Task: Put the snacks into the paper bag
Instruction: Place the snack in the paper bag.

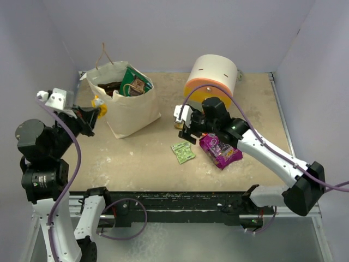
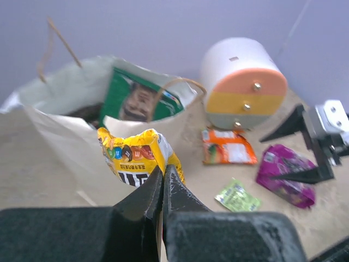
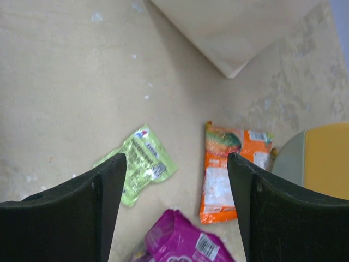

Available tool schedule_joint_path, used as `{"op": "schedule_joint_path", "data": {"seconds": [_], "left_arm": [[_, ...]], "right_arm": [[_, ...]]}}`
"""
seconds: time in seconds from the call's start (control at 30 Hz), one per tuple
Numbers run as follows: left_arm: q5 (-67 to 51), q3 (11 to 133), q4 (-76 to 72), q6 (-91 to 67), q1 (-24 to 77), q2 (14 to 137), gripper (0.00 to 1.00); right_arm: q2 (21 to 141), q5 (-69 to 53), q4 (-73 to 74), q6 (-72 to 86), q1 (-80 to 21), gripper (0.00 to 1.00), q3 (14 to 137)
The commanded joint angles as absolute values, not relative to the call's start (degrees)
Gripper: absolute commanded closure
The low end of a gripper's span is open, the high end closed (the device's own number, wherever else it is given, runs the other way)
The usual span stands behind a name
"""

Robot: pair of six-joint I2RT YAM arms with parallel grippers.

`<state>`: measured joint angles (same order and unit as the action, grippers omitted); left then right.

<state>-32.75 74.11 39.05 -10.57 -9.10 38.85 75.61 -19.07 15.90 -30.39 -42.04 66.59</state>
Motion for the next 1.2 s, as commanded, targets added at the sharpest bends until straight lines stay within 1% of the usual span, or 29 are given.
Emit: {"op": "schedule_joint_path", "data": {"seconds": [0.0, 0.13, 0.27, 0.37, 0.6, 0.9, 1.17], "left_arm": [[-23.21, 82.87, 40.1, -5.05, -9.72, 45.25, 1.0], [-23.19, 89.71, 37.93, -5.4, -9.71, 53.63, 1.0], [-22.98, 94.79, 35.03, -7.23, -9.74, 61.0, 1.0], [-23.72, 97.52, 33.61, -9.68, -9.75, 66.18, 1.0], [-27.07, 100.95, 32.96, -13.99, -9.75, 76.49, 1.0], [-27.99, 102.25, 33.17, -14.81, -9.71, 85.05, 1.0], [-29.17, 102.08, 38.1, -15.12, -9.68, 88.41, 1.0]], "right_arm": [[69.54, -23.78, 14.86, -28.57, -39.41, 0.23, 61.93], [65.18, -26.79, 18.67, -27.41, -35.6, 0.22, 60.61], [60.65, -29.83, 16.87, -26.28, -29.64, 0.2, 58.91], [59.46, -31.34, 17.12, -26.22, -27.32, 0.19, 58.69], [59.06, -30.14, 15.39, -26.67, -26.07, 0.19, 58.18], [59.36, -30.72, 15.21, -27.0, -25.62, 0.19, 58.18], [60.46, -29.65, 14.94, -27.46, -25.23, 0.19, 58.18]]}}
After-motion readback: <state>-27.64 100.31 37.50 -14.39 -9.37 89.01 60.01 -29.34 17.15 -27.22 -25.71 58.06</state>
